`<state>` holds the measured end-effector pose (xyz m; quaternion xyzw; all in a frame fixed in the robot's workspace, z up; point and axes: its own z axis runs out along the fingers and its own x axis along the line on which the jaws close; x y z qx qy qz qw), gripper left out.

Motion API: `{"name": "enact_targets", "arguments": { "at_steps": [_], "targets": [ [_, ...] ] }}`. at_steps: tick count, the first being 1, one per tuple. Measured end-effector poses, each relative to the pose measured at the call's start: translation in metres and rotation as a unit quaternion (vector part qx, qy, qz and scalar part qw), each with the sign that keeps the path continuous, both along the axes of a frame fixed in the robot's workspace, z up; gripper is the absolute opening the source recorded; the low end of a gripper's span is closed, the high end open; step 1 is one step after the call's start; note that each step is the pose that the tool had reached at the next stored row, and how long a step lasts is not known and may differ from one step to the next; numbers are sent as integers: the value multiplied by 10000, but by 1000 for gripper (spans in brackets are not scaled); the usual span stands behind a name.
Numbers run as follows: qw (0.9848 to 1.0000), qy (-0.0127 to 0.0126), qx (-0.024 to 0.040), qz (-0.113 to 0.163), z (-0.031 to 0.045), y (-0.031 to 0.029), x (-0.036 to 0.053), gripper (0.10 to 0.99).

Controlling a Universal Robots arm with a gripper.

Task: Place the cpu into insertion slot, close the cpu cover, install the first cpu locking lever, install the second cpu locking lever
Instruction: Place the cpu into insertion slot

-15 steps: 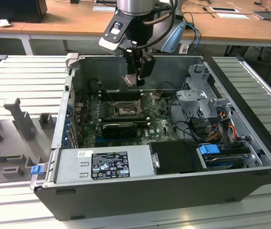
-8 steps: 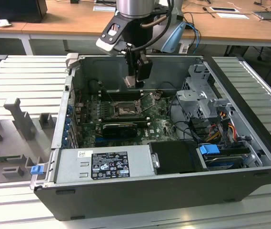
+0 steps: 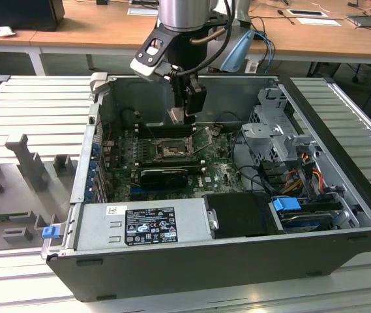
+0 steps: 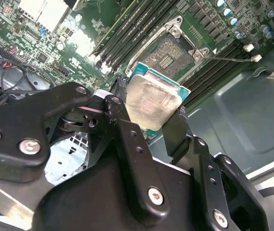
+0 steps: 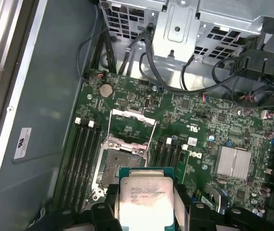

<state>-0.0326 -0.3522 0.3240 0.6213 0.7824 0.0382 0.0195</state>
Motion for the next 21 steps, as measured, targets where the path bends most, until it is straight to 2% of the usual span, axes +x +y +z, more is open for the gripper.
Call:
{"name": "enact_targets", "arguments": {
  "at_steps": [7,21],
  "targets": [
    [10000,5,0,-2,-82,0,-1,537],
    [10000,7,0,-5,-175,0,-2,537]
  ]
}}
